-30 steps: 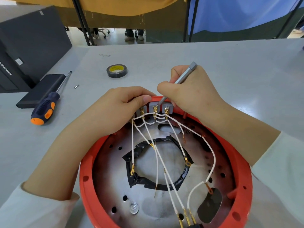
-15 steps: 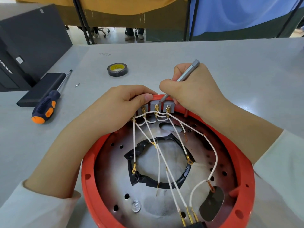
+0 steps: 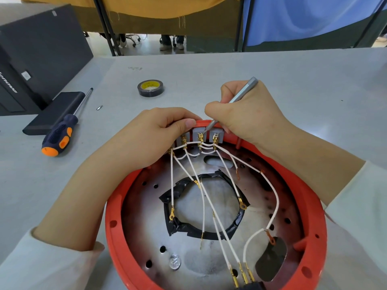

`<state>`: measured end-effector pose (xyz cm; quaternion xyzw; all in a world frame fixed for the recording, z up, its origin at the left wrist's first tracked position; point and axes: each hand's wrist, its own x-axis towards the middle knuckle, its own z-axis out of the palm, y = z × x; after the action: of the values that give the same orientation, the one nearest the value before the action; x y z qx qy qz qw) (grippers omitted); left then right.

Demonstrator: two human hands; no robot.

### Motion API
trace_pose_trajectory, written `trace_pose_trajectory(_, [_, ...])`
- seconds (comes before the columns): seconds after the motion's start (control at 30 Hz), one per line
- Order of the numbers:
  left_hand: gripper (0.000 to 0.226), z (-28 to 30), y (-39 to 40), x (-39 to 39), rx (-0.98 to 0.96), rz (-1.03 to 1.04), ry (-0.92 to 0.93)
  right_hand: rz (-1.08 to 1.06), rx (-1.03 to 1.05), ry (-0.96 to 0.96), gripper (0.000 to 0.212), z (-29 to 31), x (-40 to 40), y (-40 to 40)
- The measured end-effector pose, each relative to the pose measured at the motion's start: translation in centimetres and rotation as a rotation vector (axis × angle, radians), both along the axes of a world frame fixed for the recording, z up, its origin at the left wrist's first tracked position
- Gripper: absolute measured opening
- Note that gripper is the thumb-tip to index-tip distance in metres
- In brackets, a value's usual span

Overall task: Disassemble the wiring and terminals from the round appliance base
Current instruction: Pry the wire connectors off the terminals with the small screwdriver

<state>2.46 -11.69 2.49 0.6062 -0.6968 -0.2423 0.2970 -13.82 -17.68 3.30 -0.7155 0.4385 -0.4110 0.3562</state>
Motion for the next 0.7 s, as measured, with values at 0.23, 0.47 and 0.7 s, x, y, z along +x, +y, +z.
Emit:
trace_pose_trajectory(0.23, [0.022, 0.09, 0.09, -0.08, -0.004, -0.008, -0.010, 0.087, 0.019, 0.029, 0.038, 0.15, -0.01, 0.01])
trace_pose_trajectory(0.47, [0.023, 0.17, 0.09, -0.03, 0.001, -0.018, -0.011, 0.002, -0.006, -0.057, 0.038, 0.06, -0.01, 0.10])
trace_pose_trajectory(0.7, [0.022, 0.07, 0.09, 0.00, 0.003, -0.002, 0.009, -0.010, -0.019, -0.050, 0.033, -0.05, -0.06, 0.15])
